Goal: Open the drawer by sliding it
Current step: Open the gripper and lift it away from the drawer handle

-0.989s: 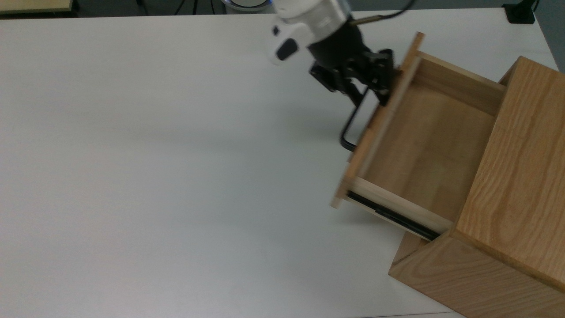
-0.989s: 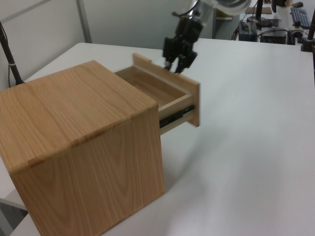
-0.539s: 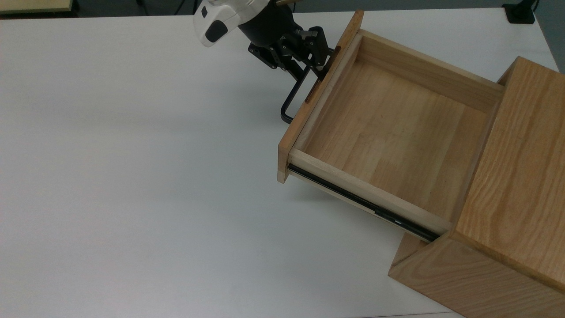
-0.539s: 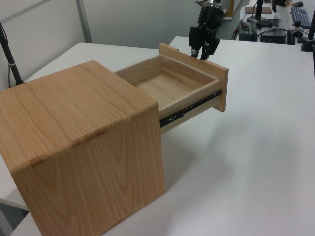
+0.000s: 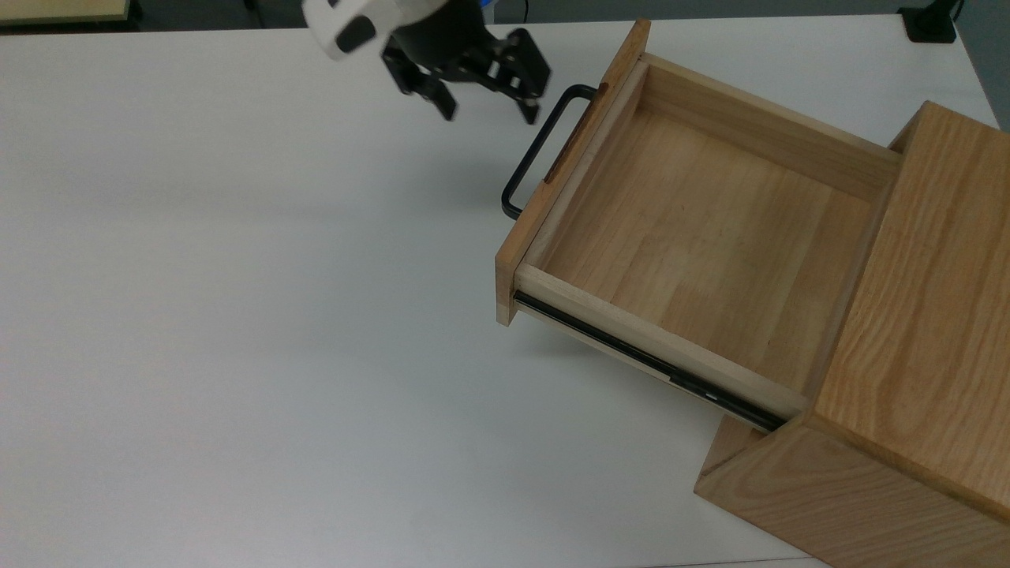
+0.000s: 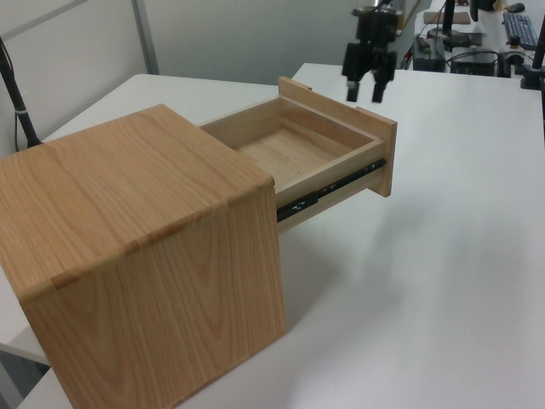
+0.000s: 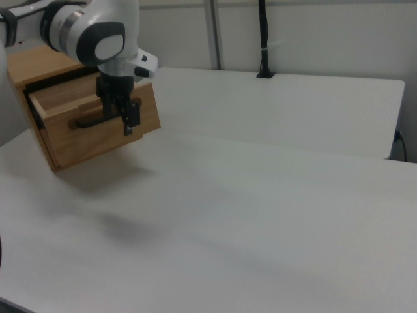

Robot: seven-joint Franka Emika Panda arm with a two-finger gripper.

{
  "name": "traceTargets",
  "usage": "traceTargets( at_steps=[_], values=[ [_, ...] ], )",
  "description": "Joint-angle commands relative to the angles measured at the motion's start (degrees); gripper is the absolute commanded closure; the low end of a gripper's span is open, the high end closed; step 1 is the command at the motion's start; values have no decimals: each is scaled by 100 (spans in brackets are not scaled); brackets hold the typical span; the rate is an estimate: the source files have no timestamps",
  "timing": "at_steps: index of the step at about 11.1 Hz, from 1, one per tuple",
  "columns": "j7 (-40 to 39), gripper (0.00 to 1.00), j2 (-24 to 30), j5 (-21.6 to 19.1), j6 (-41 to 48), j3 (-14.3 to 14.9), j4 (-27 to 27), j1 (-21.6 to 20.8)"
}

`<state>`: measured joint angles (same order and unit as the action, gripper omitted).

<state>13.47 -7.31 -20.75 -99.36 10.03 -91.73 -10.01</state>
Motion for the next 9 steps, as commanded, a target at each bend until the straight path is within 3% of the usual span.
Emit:
traceTargets(
  at_steps=[1, 3, 4, 6, 9],
  values=[
    [-169, 0, 423, 1498, 819, 60, 129, 52],
    [-274, 0, 503, 2511, 945, -1, 146, 61],
    [-423, 0, 512, 2663, 945, -1, 225, 96],
    [-1028, 0, 512, 2673, 910, 16, 261, 263],
    [-1259, 0, 512, 2664, 962, 51, 270, 307]
  ],
)
